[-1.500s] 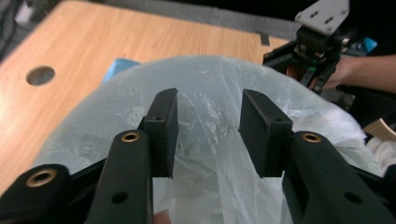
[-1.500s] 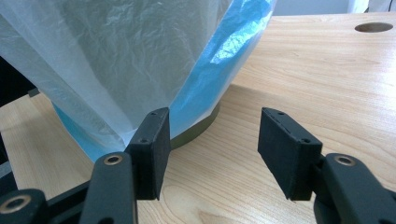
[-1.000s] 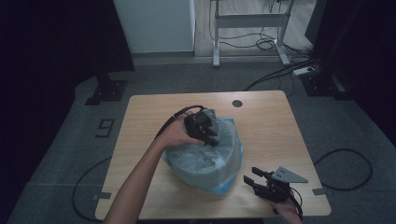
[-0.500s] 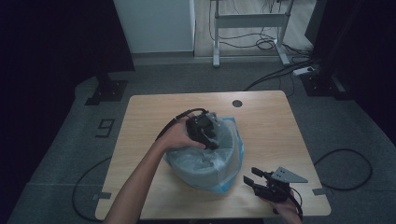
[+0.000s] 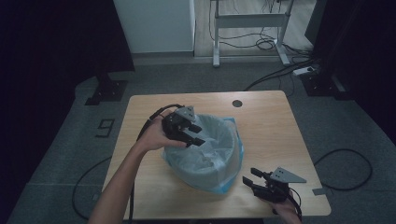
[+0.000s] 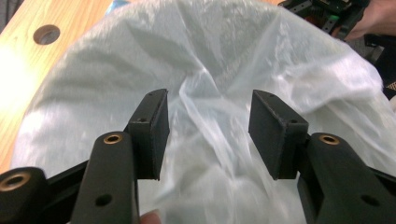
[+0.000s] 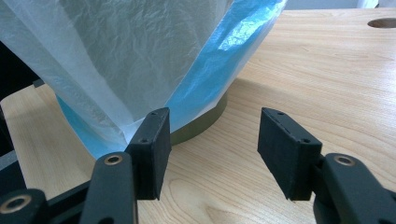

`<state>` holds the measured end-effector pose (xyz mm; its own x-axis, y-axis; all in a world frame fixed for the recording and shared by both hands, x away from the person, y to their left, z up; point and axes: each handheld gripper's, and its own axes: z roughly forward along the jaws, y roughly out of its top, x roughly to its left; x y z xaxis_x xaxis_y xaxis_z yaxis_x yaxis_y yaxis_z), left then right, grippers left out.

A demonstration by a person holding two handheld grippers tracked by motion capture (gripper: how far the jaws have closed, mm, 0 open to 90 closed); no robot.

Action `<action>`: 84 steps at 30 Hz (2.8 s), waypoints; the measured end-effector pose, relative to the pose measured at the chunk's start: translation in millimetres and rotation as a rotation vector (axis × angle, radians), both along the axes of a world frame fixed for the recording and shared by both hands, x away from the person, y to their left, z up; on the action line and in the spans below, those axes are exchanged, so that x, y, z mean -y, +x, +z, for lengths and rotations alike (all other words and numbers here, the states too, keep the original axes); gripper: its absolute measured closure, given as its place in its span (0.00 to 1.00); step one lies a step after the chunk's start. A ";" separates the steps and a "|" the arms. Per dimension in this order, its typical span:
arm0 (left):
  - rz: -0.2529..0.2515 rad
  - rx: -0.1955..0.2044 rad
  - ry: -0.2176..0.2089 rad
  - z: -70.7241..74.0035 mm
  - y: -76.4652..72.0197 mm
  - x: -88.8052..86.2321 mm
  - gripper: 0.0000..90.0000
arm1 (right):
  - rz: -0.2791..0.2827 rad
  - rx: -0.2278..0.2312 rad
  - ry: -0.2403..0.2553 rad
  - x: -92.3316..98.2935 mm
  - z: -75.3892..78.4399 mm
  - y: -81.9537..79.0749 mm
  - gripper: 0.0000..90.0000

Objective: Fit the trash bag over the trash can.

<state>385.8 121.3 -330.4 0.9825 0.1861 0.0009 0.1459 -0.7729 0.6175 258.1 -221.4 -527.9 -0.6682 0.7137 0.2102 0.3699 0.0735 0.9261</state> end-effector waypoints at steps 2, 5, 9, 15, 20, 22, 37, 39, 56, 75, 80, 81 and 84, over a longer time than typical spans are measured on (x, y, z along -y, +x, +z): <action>0.004 -0.006 -0.003 -1.0 -3.4 -6.8 0.53 | 0.000 -0.001 -0.001 -0.6 -0.3 0.1 0.48; 0.004 -0.018 0.010 -4.6 -8.3 -14.5 0.53 | 0.002 -0.004 -0.004 -1.3 -0.8 0.2 0.48; 0.004 -0.042 0.050 -13.3 -9.8 -16.0 0.54 | 0.003 -0.005 -0.007 -2.8 -1.2 0.2 0.48; -0.010 -0.071 0.158 -28.0 -7.2 -0.2 0.55 | 0.006 -0.006 -0.009 -4.2 -1.4 -0.3 0.48; -0.013 -0.078 0.239 -37.2 -4.8 16.4 0.56 | 0.000 -0.005 -0.006 -1.2 -1.3 0.3 0.48; -0.017 -0.085 0.268 -40.8 -4.3 21.3 0.56 | -0.001 -0.005 -0.007 -0.2 -1.0 0.2 0.48; 0.039 -0.021 0.112 -22.1 -8.8 -2.7 0.44 | -0.006 -0.002 -0.002 1.5 0.5 0.3 0.48; 0.061 -0.002 0.041 -16.0 -10.5 -12.1 0.42 | -0.007 -0.002 -0.001 1.9 0.7 0.4 0.48; 0.232 0.145 -0.178 -8.7 -42.8 -54.2 0.36 | -0.027 0.009 -0.002 4.4 3.4 -0.4 0.47; 0.381 0.141 -0.364 -27.9 -88.3 -133.8 0.35 | -0.042 0.017 -0.006 9.1 4.2 -0.8 0.47; 0.424 0.131 -0.374 -41.8 -101.2 -155.9 0.36 | -0.046 0.016 -0.014 9.4 3.0 -0.8 0.47; 0.433 0.129 -0.377 -44.8 -103.4 -159.7 0.36 | -0.047 0.015 -0.015 9.5 2.8 -0.7 0.47; 0.454 0.119 -0.384 -53.5 -109.8 -169.7 0.36 | -0.049 0.012 -0.016 9.4 2.3 -0.3 0.47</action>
